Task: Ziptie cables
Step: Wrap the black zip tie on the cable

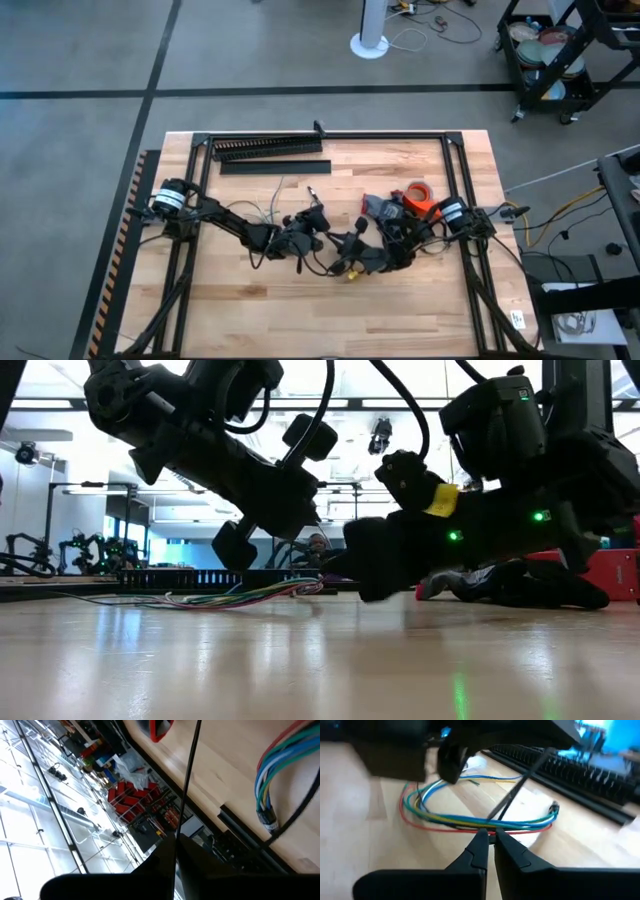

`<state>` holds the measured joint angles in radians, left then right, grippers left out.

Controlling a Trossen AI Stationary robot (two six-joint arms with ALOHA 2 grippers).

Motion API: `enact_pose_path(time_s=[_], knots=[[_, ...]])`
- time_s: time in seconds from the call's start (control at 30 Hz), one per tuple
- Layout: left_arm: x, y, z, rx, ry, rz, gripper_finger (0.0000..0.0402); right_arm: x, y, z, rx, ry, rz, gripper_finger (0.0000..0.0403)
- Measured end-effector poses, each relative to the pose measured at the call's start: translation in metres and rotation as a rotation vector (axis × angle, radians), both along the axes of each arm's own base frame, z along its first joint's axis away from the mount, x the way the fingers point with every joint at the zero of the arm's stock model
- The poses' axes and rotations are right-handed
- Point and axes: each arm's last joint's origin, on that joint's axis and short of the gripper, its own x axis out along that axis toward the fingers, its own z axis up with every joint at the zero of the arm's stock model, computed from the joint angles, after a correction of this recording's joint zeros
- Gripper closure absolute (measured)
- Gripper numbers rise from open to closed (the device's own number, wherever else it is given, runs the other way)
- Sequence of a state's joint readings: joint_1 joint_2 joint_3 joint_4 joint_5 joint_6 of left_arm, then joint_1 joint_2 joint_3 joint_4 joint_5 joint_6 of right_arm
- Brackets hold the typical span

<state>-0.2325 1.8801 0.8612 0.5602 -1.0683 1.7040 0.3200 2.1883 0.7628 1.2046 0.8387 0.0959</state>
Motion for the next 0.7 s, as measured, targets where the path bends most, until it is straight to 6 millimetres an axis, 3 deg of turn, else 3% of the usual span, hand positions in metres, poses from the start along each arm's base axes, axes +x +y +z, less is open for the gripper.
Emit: enact_pose_path(time_s=[0.7], knots=[[-0.0001, 0.0074, -0.0019, 0.018, 0.039, 0.022, 0.0402, 0.0043, 0.0005, 0.0024, 0.316, -0.185, -0.046, 0.0403]])
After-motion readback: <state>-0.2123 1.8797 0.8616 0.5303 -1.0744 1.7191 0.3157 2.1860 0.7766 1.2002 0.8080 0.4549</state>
